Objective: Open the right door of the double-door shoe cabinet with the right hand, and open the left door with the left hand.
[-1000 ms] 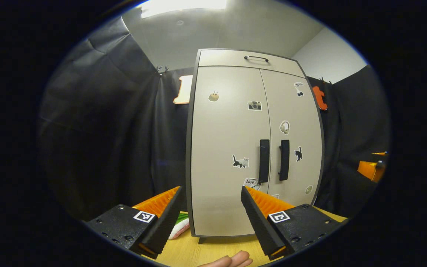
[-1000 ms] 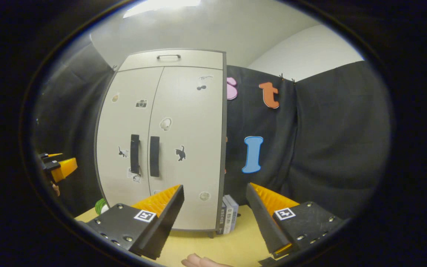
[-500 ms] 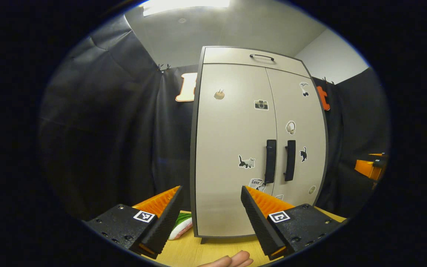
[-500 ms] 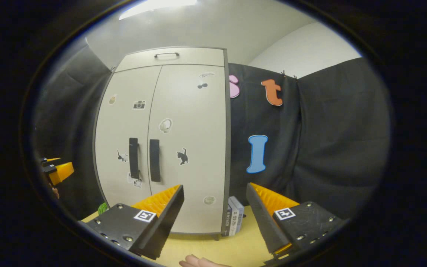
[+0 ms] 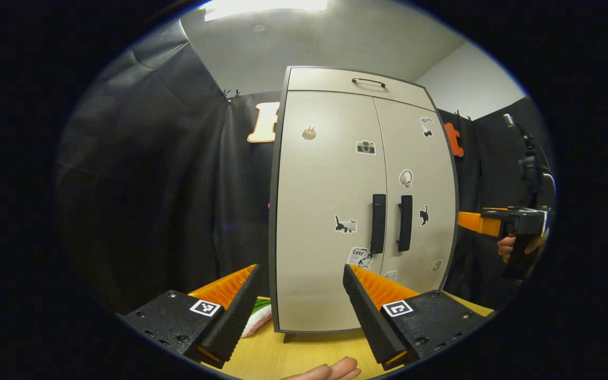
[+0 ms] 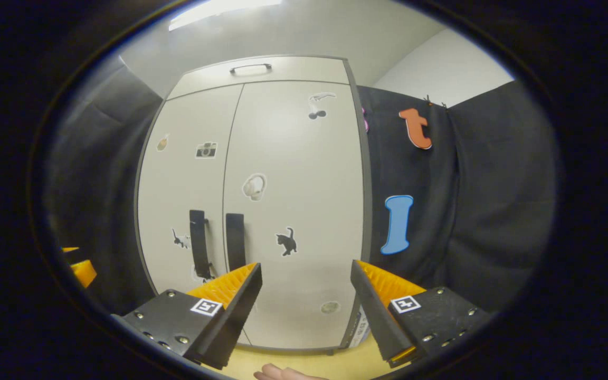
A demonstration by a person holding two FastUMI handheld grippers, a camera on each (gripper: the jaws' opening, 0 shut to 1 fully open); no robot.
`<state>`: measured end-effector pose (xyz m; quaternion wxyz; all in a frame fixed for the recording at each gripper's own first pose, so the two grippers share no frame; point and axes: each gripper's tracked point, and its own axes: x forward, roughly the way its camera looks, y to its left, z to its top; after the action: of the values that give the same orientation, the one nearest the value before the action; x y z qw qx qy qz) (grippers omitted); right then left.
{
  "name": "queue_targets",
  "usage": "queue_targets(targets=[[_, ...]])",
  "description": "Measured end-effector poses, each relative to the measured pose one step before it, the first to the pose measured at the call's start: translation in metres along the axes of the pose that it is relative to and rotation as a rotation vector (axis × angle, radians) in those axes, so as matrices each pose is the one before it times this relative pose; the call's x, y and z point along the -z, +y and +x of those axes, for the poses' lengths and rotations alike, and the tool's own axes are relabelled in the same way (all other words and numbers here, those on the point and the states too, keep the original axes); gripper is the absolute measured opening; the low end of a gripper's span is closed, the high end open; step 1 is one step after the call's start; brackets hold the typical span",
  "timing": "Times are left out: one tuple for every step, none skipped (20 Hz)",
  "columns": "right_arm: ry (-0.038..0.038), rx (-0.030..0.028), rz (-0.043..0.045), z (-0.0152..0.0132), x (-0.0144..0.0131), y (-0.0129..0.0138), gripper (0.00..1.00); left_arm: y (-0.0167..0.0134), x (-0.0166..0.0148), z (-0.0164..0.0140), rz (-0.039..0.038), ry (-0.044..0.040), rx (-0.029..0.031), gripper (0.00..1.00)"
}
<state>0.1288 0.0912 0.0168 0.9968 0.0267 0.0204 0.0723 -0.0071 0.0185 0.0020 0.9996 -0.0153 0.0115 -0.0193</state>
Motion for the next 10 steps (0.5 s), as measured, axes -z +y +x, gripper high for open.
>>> queue_targets(targets=[[0.00322, -0.01032, -0.00198, 0.01092, 0.00102, 0.00746, 1.0, -0.00009, 0.00341, -0.00077, -0.00606, 0.00541, 0.00472, 0.96], [0.00666, -0.0131, 0.00028, 0.01129, 0.00141, 0.00854, 0.98, -0.00104, 0.00104, -0.00073, 0.00133, -0.00063, 0.00635, 0.96], [0.00036, -0.01411, -0.00162, 0.01198, 0.00174, 0.00883, 0.98, 0.00183, 0.00221, -0.00038, 0.00985, 0.00021, -0.00103, 0.96], [0.00417, -0.00551, -0.00601, 0.01052, 0.00274, 0.00554, 1.0, 0.00241, 0.00233, -0.00025, 0.01401, -0.00158, -0.00835, 0.96], [0.00216, -0.00578, -0.00155, 0.01078, 0.00223, 0.00658, 0.98, 0.00264, 0.00167, -0.00016, 0.01271, -0.00018, -0.00649, 0.95], [0.00615, -0.00558, -0.00041, 0.00843, 0.00418, 0.0068, 0.98, 0.00175, 0.00256, -0.00144, 0.00648, 0.00071, -0.00246, 0.96], [0.01061, -0.014, 0.00634, 0.00707, 0.0057, 0.00789, 0.98, 0.00137, 0.00312, -0.00068, 0.00235, -0.00037, -0.0004, 0.96], [0.00628, -0.0223, 0.01236, 0.00623, 0.00363, 0.01055, 0.98, 0.00153, 0.00308, -0.00181, -0.00042, 0.00044, 0.00296, 0.96], [0.00697, -0.01807, 0.00937, 0.00515, 0.00581, 0.00799, 1.0, 0.00237, 0.0013, -0.00138, -0.00115, -0.00399, 0.00158, 0.96], [0.0046, -0.0159, 0.00173, 0.00509, 0.00463, 0.00674, 1.0, 0.0024, 0.00238, -0.00139, 0.00013, 0.0, 0.00093, 0.96]])
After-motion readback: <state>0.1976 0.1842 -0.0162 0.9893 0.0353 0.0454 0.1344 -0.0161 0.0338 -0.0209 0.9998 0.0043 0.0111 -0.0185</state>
